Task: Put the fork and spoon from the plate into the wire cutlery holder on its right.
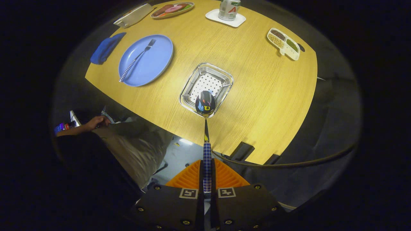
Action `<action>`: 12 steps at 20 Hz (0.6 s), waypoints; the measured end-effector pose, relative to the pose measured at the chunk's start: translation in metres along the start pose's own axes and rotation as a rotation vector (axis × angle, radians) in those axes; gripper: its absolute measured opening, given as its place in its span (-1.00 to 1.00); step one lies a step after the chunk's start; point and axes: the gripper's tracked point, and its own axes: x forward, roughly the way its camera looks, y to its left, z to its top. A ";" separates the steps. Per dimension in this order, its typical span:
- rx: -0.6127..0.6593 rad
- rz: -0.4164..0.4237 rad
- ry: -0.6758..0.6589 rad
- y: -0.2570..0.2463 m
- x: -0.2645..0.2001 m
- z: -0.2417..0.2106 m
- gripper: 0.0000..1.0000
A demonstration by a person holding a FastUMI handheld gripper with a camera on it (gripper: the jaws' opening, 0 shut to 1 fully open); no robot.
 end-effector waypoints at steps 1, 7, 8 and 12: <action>-0.022 -0.004 0.027 -0.003 0.001 0.006 -0.84; -0.040 -0.006 0.076 -0.007 0.017 0.042 -0.77; -0.027 0.000 0.067 -0.008 0.019 0.046 -0.76; 0.014 0.021 0.037 -0.012 0.018 0.054 -0.23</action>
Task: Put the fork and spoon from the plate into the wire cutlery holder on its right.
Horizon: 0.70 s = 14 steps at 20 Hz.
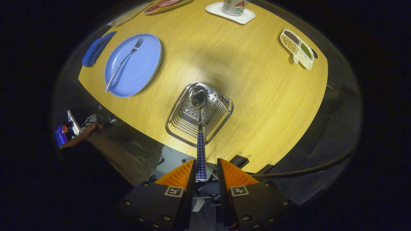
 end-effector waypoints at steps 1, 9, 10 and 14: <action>0.014 0.015 -0.013 0.000 -0.003 0.000 -0.01; 0.213 0.109 -0.271 0.006 -0.035 -0.026 0.96; 0.252 0.121 -0.321 0.011 -0.040 -0.031 0.96; 0.441 0.218 -0.511 0.052 -0.052 -0.049 0.99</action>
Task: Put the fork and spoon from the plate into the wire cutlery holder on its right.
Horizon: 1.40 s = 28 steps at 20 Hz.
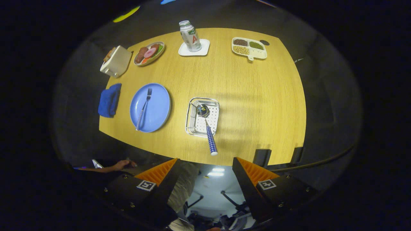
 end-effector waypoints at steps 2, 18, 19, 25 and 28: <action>0.064 0.067 -0.051 0.034 0.002 -0.020 0.99; -0.006 0.113 0.069 0.219 0.180 0.014 0.99; 0.002 0.104 0.087 0.220 0.190 0.019 0.99; 0.069 0.101 0.133 0.226 0.217 0.038 0.99; 0.047 0.087 0.160 0.232 0.225 0.033 0.99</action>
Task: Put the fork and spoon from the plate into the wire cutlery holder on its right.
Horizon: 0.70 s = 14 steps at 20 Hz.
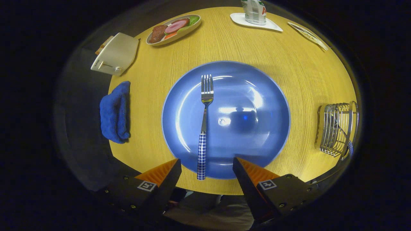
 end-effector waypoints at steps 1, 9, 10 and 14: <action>-0.010 -0.008 0.004 0.001 0.003 -0.001 0.99; -0.042 -0.037 0.010 0.006 0.008 0.001 0.50; -0.051 -0.041 0.012 0.007 0.008 -0.001 0.33; -0.053 -0.053 0.001 0.012 0.009 0.005 0.07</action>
